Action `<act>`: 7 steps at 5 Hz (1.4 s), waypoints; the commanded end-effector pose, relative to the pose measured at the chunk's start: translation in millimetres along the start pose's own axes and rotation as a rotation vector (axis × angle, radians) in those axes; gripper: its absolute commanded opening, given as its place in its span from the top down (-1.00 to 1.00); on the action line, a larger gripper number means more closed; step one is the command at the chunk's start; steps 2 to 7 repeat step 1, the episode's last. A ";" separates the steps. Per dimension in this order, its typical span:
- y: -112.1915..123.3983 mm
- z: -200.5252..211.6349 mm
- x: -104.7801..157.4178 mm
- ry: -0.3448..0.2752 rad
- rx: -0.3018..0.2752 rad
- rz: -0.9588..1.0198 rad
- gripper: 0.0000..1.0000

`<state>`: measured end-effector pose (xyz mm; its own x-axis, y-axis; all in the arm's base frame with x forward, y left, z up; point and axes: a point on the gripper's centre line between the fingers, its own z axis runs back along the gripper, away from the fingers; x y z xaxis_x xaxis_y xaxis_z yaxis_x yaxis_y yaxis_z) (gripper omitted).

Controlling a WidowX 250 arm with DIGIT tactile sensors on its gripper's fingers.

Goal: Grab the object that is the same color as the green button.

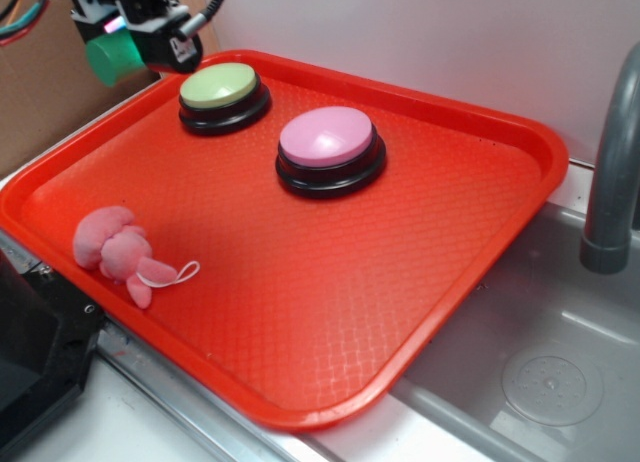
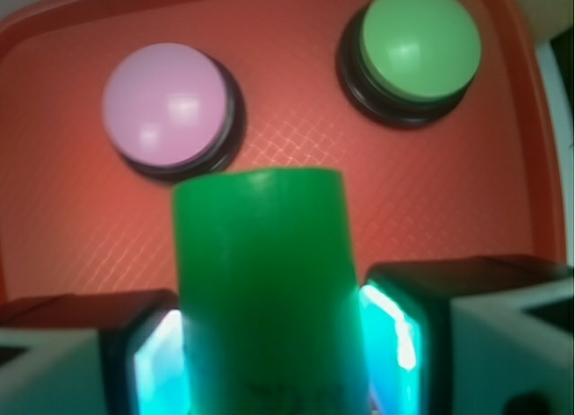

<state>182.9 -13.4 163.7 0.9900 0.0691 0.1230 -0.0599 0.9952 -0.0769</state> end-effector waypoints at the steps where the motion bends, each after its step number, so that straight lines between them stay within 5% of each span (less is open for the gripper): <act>1: -0.5 13.7 -6.0 -0.038 -0.002 -0.004 1.00; 7: -0.5 13.7 -6.0 -0.038 -0.002 -0.004 1.00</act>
